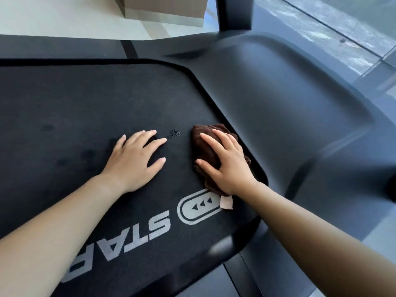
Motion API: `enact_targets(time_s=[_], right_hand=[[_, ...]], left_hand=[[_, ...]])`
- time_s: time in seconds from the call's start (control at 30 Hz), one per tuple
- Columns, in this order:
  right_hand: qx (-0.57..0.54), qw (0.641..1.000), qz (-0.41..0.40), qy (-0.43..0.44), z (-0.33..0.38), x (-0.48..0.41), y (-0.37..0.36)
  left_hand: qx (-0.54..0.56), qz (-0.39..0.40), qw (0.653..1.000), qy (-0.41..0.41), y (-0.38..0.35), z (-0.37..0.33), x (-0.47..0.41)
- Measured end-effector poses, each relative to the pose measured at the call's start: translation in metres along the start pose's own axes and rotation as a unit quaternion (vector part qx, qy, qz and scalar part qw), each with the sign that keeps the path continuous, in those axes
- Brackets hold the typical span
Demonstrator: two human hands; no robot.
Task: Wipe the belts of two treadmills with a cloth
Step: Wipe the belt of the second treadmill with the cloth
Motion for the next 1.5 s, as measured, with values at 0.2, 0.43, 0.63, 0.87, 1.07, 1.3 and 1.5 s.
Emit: enact_targets(time_s=[0.2, 0.43, 0.63, 0.87, 1.07, 1.3, 1.5], right_hand=[[-0.005, 1.0, -0.02, -0.013, -0.008, -0.088, -0.017], [-0.006, 1.0, -0.026, 0.009, -0.007, -0.176, -0.038], [0.047, 0.999, 0.018, 0.007, -0.001, -0.255, -0.055], [0.055, 0.997, -0.032, -0.038, 0.005, -0.27, -0.064], [0.02, 0.999, -0.029, -0.003, 0.02, -0.187, -0.049], [-0.024, 0.997, -0.04, 0.053, 0.062, -0.074, -0.037], [0.006, 0.999, -0.036, 0.017, 0.063, -0.165, -0.059]], left_hand=[[-0.02, -0.009, 0.999, 0.025, 0.006, 0.031, -0.062], [-0.028, -0.028, 0.997, 0.062, 0.007, 0.043, -0.073], [-0.04, -0.027, 0.997, 0.065, 0.004, 0.046, -0.074], [-0.035, -0.021, 0.997, 0.068, 0.004, 0.048, -0.075], [-0.004, -0.042, 0.996, 0.079, 0.015, 0.045, -0.072], [-0.025, -0.009, 0.997, 0.07, 0.028, 0.085, -0.036], [-0.05, -0.014, 0.991, 0.12, 0.035, 0.119, -0.046]])
Point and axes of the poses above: each hand's wrist, its own x-axis away from the middle knuckle, its own y-axis out of the back of the hand, z = x × y, the point moved 10 cm from there along -x, towards the middle knuckle, and after that the axes turned 2 degrees about x, right-handed, at the moved point
